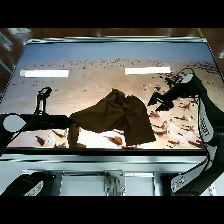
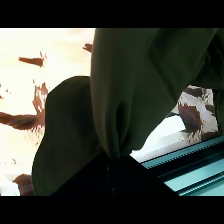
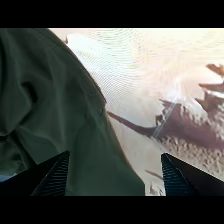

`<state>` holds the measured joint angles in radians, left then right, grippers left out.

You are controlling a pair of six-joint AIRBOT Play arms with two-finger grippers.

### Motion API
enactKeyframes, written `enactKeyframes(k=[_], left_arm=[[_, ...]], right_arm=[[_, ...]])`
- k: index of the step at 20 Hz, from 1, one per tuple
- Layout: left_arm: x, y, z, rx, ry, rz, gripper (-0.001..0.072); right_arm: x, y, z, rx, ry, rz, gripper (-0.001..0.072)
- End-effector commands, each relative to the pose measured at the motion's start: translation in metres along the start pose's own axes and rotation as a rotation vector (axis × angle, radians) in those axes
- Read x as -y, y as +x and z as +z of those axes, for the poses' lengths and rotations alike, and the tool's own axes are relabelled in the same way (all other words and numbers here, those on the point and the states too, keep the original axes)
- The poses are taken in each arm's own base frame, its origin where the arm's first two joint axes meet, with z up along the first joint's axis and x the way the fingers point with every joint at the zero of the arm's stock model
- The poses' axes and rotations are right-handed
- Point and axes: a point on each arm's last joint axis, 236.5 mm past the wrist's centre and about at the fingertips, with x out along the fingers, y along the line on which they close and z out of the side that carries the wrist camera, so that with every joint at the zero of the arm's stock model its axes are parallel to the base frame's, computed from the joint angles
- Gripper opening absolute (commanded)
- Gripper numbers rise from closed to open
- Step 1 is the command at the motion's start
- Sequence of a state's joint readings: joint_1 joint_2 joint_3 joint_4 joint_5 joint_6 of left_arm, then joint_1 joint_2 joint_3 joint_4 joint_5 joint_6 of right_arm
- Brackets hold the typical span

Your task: Fold the shirts.

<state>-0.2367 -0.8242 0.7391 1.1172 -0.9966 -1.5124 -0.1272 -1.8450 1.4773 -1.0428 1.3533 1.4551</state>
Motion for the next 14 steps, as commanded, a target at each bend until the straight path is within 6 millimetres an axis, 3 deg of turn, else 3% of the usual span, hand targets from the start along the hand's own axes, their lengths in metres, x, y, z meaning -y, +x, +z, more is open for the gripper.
enactKeyframes(k=[1,2,4,7,8,9,10,12,13,14], left_arm=[[0.0,0.0,0.001,0.003,-0.012,0.001,0.0043],[0.0,0.0,0.001,0.003,-0.012,0.001,0.0042],[-0.001,0.0,0.001,0.003,-0.012,0.001,0.0042],[-0.005,-0.001,0.002,0.009,-0.029,0.01,0.0042],[-0.007,-0.002,0.004,0.013,-0.035,0.014,0.0042],[-0.01,-0.004,0.006,0.02,-0.042,0.018,0.0043],[-0.012,-0.008,0.011,0.029,-0.042,0.024,0.0042],[-0.019,-0.025,0.033,0.089,-0.007,0.072,0.0042],[-0.022,-0.042,0.05,0.135,0.029,0.108,0.0042],[-0.02,-0.065,0.07,0.187,0.079,0.142,0.0042]], right_arm=[[-0.005,0.031,0.001,-0.018,0.031,0.043,0.0623],[-0.01,0.038,0.003,-0.015,0.031,0.054,0.058],[-0.019,0.05,0.002,-0.022,0.009,0.048,0.0577],[-0.033,0.06,-0.002,-0.032,-0.026,0.042,0.035],[-0.036,0.062,-0.005,-0.038,-0.034,0.04,0.0163],[-0.041,0.059,-0.005,-0.037,-0.039,0.05,0.007],[-0.05,0.05,-0.005,-0.022,-0.069,0.076,0.0067],[-0.077,0.009,0.005,0.077,-0.156,0.139,0.0067],[-0.093,-0.025,0.012,0.154,-0.2,0.169,0.0067],[-0.114,-0.07,0.018,0.253,-0.254,0.202,0.0067]])
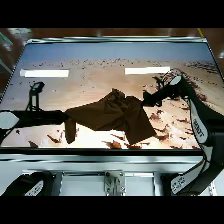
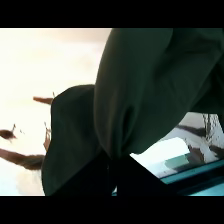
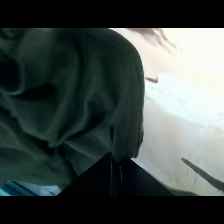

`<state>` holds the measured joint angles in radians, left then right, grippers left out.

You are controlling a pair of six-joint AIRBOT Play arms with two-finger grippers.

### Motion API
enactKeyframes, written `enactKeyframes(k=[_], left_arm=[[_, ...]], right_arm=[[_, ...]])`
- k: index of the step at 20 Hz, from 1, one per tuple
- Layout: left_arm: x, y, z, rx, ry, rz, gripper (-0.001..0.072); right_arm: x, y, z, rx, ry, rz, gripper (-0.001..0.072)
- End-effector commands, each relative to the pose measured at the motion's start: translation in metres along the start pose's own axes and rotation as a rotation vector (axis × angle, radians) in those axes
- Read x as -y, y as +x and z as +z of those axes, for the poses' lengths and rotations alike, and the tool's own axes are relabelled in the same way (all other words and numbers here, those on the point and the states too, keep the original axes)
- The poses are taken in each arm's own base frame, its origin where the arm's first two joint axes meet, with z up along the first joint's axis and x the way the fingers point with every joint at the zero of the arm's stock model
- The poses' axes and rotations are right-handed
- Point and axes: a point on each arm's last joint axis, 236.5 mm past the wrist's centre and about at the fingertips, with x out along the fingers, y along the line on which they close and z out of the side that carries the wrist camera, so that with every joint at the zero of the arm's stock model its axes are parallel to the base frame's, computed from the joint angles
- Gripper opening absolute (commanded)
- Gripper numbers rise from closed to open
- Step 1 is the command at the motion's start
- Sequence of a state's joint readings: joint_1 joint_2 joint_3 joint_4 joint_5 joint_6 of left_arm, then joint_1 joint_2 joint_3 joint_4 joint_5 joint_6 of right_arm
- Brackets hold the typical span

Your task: Fold the shirts.

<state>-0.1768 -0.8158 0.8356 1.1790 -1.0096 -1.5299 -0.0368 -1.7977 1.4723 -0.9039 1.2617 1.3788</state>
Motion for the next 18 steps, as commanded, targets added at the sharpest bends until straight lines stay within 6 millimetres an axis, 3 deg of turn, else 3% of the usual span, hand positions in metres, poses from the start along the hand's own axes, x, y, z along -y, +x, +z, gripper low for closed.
enactKeyframes(k=[1,3,5,6,8,10,12,15,18], left_arm=[[-0.004,-0.056,0.058,0.147,0.143,0.1,0.0042],[0.022,-0.125,0.111,0.326,0.26,0.118,0.0042],[0.059,-0.214,0.156,0.56,0.327,0.113,0.0042],[0.076,-0.262,0.171,0.676,0.358,0.114,0.0042],[0.103,-0.339,0.18,0.857,0.402,0.112,0.0042],[0.118,-0.381,0.174,0.953,0.424,0.103,0.0042],[0.118,-0.391,0.161,0.955,0.431,0.112,0.0042],[0.096,-0.36,0.131,0.758,0.416,0.168,0.0042],[0.072,-0.303,0.094,0.491,0.342,0.167,0.0042]], right_arm=[[-0.076,-0.115,0.032,0.271,-0.185,0.107,0.0067],[-0.137,-0.229,0.037,0.538,-0.316,0.14,0.0067],[-0.205,-0.358,0.01,0.878,-0.466,0.137,0.0067],[-0.237,-0.419,-0.018,1.056,-0.534,0.114,0.0067],[-0.283,-0.504,-0.088,1.34,-0.621,0.067,0.0067],[-0.303,-0.54,-0.15,1.49,-0.657,0.003,0.0067],[-0.308,-0.556,-0.197,1.573,-0.672,-0.076,0.0067],[-0.309,-0.585,-0.242,1.719,-0.678,-0.18,0.0067],[-0.3,-0.583,-0.237,1.701,-0.639,-0.205,0.0067]])
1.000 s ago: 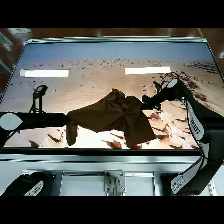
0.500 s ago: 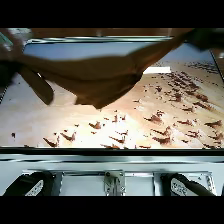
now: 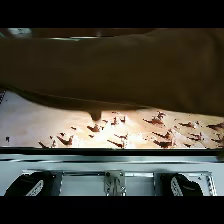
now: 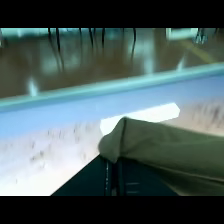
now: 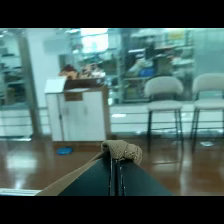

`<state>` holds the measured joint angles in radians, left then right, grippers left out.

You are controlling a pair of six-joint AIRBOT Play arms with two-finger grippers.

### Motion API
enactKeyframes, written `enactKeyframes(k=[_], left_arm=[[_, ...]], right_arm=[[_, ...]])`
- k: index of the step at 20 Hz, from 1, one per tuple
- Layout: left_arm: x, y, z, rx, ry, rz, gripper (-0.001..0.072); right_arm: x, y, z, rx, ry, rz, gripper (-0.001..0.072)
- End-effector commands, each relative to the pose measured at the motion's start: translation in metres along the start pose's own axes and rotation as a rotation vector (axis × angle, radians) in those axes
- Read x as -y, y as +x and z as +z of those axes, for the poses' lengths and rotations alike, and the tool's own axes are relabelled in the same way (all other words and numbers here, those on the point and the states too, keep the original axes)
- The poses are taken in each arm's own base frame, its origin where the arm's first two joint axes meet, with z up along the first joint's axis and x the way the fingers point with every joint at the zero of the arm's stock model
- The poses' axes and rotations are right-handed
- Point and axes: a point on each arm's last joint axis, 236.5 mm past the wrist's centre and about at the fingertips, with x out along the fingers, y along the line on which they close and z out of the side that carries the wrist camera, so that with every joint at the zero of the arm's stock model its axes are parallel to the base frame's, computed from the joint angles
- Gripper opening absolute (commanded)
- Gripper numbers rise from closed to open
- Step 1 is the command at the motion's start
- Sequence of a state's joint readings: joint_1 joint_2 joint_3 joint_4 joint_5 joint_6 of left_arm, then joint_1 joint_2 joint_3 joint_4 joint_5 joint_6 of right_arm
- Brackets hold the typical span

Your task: Fold the shirts.

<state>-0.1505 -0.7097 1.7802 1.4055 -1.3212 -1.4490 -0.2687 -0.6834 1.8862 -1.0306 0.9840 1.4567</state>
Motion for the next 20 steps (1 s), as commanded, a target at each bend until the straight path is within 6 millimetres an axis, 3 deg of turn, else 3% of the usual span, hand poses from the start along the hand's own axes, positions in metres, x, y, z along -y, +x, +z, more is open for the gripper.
enactKeyframes(k=[1,3,5,8,9,11,13,16,20], left_arm=[[0.006,0.01,-0.079,-0.302,-0.081,-0.024,0.0042],[0.021,0.028,-0.134,-0.486,-0.132,-0.09,0.0042],[0.038,0.047,-0.195,-0.663,-0.188,-0.166,0.0042],[0.058,0.06,-0.299,-0.94,-0.284,-0.228,0.0042],[0.063,0.061,-0.333,-1.019,-0.326,-0.234,0.0042],[0.072,0.067,-0.38,-1.094,-0.394,-0.237,0.0043],[0.073,0.08,-0.409,-1.116,-0.436,-0.218,0.0042],[0.063,0.118,-0.419,-1.064,-0.46,-0.172,0.0042],[0.036,0.166,-0.447,-1.038,-0.461,-0.07,0.0042]], right_arm=[[0.01,-0.01,-0.002,-0.016,-0.02,-0.066,0.0068],[0.024,0.009,-0.051,-0.206,0.003,-0.072,0.0067],[0.045,0.021,-0.127,-0.51,0.034,-0.088,0.0067],[0.076,0.019,-0.247,-0.98,0.137,-0.097,0.0067],[0.085,0.022,-0.284,-1.085,0.184,-0.097,0.0067],[0.105,0.039,-0.35,-1.193,0.271,-0.11,0.0067],[0.12,0.066,-0.413,-1.221,0.332,-0.126,0.0067],[0.111,0.118,-0.493,-1.233,0.358,-0.095,0.0067],[0.092,0.189,-0.57,-1.102,0.382,-0.109,0.0067]])
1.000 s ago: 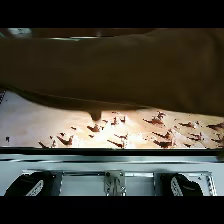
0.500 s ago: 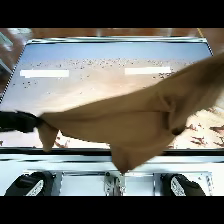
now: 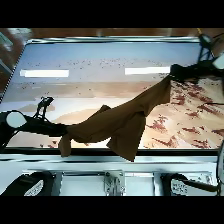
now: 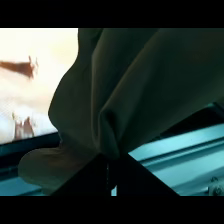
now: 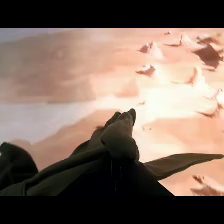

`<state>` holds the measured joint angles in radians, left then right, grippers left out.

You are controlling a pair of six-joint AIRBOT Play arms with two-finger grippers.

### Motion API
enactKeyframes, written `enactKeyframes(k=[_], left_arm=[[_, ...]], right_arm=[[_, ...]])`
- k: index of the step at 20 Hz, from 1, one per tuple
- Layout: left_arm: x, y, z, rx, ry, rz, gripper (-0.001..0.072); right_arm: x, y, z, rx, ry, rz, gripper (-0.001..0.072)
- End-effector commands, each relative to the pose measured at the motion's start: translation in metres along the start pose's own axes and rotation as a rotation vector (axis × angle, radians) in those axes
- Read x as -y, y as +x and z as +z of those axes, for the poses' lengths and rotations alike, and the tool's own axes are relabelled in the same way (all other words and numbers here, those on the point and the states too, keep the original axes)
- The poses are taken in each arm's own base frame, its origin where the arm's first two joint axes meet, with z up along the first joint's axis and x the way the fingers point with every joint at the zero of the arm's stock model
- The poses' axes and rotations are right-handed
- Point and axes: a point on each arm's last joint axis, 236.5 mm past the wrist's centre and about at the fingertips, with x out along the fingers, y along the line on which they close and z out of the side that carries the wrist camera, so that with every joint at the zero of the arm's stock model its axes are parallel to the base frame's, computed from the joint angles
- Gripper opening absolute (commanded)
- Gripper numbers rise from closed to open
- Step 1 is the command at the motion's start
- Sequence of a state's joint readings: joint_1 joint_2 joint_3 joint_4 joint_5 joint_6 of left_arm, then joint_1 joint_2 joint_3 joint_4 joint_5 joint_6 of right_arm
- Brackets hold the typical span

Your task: Fold the shirts.

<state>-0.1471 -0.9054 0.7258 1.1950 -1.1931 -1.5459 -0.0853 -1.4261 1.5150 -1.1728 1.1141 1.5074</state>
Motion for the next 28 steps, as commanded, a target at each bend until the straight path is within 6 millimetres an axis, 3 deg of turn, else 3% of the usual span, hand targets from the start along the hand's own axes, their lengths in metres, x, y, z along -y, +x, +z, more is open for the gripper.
enactKeyframes(k=[1,3,6,8,10,11,12,13,14,15,17,19,20,21,23,25,28], left_arm=[[-0.037,0.034,0.035,0.056,-0.049,0.081,0.0042],[-0.061,0.04,0.054,0.076,-0.106,0.109,0.0042],[-0.09,0.033,0.089,0.155,-0.202,0.13,0.0042],[-0.102,0.03,0.104,0.199,-0.271,0.126,0.0043],[-0.105,0.036,0.106,0.198,-0.285,0.123,0.0043],[-0.103,0.041,0.103,0.176,-0.296,0.113,0.0078],[-0.1,0.044,0.098,0.153,-0.309,0.098,0.0243],[-0.099,0.044,0.094,0.132,-0.311,0.096,0.0436],[-0.102,0.041,0.086,0.092,-0.311,0.103,0.0541],[-0.107,0.034,0.076,0.039,-0.311,0.12,0.0544],[-0.124,0.01,0.05,-0.089,-0.29,0.152,0.0544],[-0.131,-0.012,0.026,-0.168,-0.302,0.113,0.055],[-0.128,-0.019,0.014,-0.192,-0.326,0.069,0.0593],[-0.123,-0.02,0.005,-0.201,-0.364,0.023,0.0707],[-0.11,-0.007,-0.017,-0.207,-0.444,-0.073,0.072],[-0.099,0.019,-0.039,-0.215,-0.507,-0.139,0.072],[-0.072,0.048,-0.035,-0.132,-0.592,-0.292,0.072]], right_arm=[[-0.013,0.085,0.027,0.132,0.04,0.02,0.0067],[-0.017,0.109,0.028,0.151,0.061,0.024,0.0068],[-0.016,0.132,0.018,0.125,0.081,0.02,0.0068],[-0.019,0.145,0.006,0.082,0.139,0.048,0.0068],[-0.028,0.154,-0.005,0.035,0.201,0.095,0.0092],[-0.032,0.155,-0.007,0.024,0.226,0.116,0.0092],[-0.037,0.153,-0.006,0.024,0.241,0.136,0.0093],[-0.04,0.15,-0.002,0.035,0.241,0.145,0.0145],[-0.042,0.14,-0.001,0.031,0.234,0.157,0.05],[-0.042,0.126,0.001,0.03,0.189,0.162,0.0678],[-0.027,0.089,0.002,0.008,0.112,0.141,0.0678],[0.011,0.05,-0.017,-0.082,0.062,0.045,0.0677],[0.036,0.03,-0.038,-0.177,0.055,-0.016,0.0677],[0.058,0.015,-0.06,-0.273,0.06,-0.062,0.0677],[0.076,-0.003,-0.096,-0.424,0.063,-0.046,0.0677],[0.074,-0.005,-0.119,-0.49,0.116,0.039,0.0677],[0.061,0.007,-0.128,-0.487,0.16,0.125,0.0677]])
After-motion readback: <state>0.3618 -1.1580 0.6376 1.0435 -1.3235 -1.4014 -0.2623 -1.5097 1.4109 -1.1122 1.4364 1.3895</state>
